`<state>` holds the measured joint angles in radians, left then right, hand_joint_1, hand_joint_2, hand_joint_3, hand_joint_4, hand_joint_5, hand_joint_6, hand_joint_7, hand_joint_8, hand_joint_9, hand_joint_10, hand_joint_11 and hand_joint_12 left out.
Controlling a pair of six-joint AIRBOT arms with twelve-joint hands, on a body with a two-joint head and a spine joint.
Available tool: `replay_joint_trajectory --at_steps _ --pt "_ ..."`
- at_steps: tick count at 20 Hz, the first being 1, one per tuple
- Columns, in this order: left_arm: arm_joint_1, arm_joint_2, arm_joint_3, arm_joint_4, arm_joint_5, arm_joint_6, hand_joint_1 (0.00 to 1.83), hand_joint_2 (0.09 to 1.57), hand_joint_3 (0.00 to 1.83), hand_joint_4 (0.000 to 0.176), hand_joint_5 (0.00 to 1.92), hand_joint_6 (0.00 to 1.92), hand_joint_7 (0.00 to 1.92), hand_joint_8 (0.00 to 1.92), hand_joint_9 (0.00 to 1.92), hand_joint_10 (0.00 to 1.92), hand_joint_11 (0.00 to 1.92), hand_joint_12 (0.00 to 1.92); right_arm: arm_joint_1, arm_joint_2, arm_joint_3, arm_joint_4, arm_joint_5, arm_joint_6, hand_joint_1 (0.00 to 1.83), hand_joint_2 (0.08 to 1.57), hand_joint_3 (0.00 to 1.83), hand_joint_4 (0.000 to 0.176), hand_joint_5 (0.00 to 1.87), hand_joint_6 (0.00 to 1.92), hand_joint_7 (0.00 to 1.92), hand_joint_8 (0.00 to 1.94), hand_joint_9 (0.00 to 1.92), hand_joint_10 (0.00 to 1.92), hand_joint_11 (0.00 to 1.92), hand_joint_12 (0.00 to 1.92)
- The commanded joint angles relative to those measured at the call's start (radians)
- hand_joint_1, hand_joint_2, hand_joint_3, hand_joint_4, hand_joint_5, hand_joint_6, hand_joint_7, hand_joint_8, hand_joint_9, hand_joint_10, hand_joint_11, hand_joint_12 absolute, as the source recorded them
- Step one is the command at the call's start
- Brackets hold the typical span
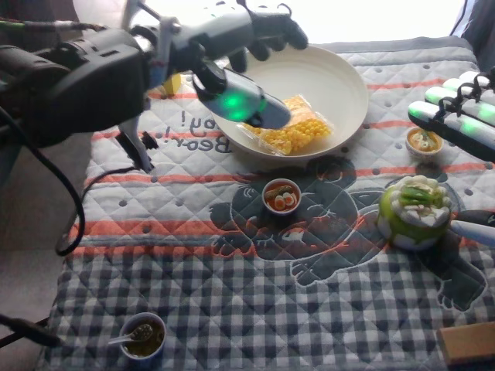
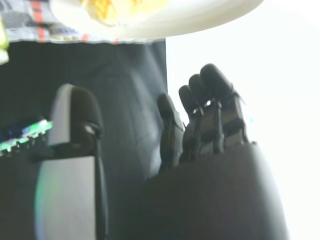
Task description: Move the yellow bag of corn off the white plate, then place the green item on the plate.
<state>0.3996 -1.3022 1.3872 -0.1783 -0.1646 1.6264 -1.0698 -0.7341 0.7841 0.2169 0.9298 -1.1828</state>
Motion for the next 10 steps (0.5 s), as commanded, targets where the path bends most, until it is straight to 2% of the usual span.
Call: replay_joint_trajectory --at_steps 1,2,3,5,6,7,8,10 --pt "-0.017 -0.003 0.010 -0.010 -0.102 -0.004 0.79 0.96 0.00 0.132 0.01 0.04 0.00 0.05 0.00 0.21 0.00 1.49 0.007 -0.001 0.003 -0.005 0.120 -0.002 0.61 1.23 0.00 0.002 0.00 0.00 0.00 0.00 0.00 0.00 0.00 0.00" --pt "-0.016 -0.015 0.024 -0.019 -0.090 -0.004 0.76 0.93 0.00 0.151 0.00 0.01 0.00 0.01 0.00 0.04 0.00 1.35 0.007 -0.001 0.003 -0.005 0.120 -0.002 0.62 1.23 0.00 0.004 0.00 0.00 0.00 0.00 0.00 0.00 0.00 0.00" --pt "-0.016 -0.027 0.041 -0.033 -0.081 -0.004 0.74 0.90 0.00 0.171 0.00 0.00 0.00 0.00 0.00 0.01 0.00 1.02 0.007 -0.002 0.003 -0.005 0.120 -0.002 0.60 1.23 0.00 0.000 0.00 0.00 0.00 0.00 0.00 0.00 0.00 0.00" --pt "-0.014 -0.051 0.074 -0.066 -0.064 -0.004 0.67 0.92 0.00 0.176 0.00 0.00 0.00 0.00 0.00 0.00 0.00 0.44 0.007 -0.003 0.003 -0.005 0.120 -0.002 0.57 1.23 0.00 0.000 0.00 0.00 0.00 0.00 0.00 0.00 0.00 0.00" --pt "-0.012 -0.058 0.085 -0.076 -0.058 -0.004 0.67 0.91 0.00 0.176 0.00 0.00 0.00 0.00 0.00 0.00 0.00 0.39 0.007 -0.003 0.003 -0.005 0.120 -0.001 0.55 1.23 0.00 0.002 0.00 0.00 0.00 0.00 0.00 0.00 0.00 0.00" --pt "-0.009 -0.066 0.095 -0.086 -0.053 -0.004 0.67 0.92 0.00 0.176 0.00 0.00 0.00 0.00 0.00 0.00 0.00 0.49 0.007 -0.005 0.004 -0.005 0.120 -0.001 0.55 1.24 0.00 0.000 0.00 0.00 0.00 0.00 0.00 0.00 0.00 0.00" --pt "-0.005 -0.072 0.102 -0.091 -0.046 -0.004 0.65 0.94 0.00 0.176 0.00 0.00 0.00 0.00 0.00 0.00 0.00 0.76 0.006 -0.007 0.005 -0.005 0.120 -0.001 0.56 1.23 0.00 0.000 0.00 0.00 0.00 0.00 0.00 0.00 0.00 0.00" --pt "0.000 -0.091 0.120 -0.094 -0.024 -0.004 0.70 0.94 0.00 0.149 0.00 0.00 0.00 0.00 0.00 0.00 0.00 1.28 0.006 -0.008 0.005 -0.005 0.119 0.000 0.58 1.23 0.00 0.000 0.00 0.00 0.00 0.00 0.00 0.00 0.00 0.00"
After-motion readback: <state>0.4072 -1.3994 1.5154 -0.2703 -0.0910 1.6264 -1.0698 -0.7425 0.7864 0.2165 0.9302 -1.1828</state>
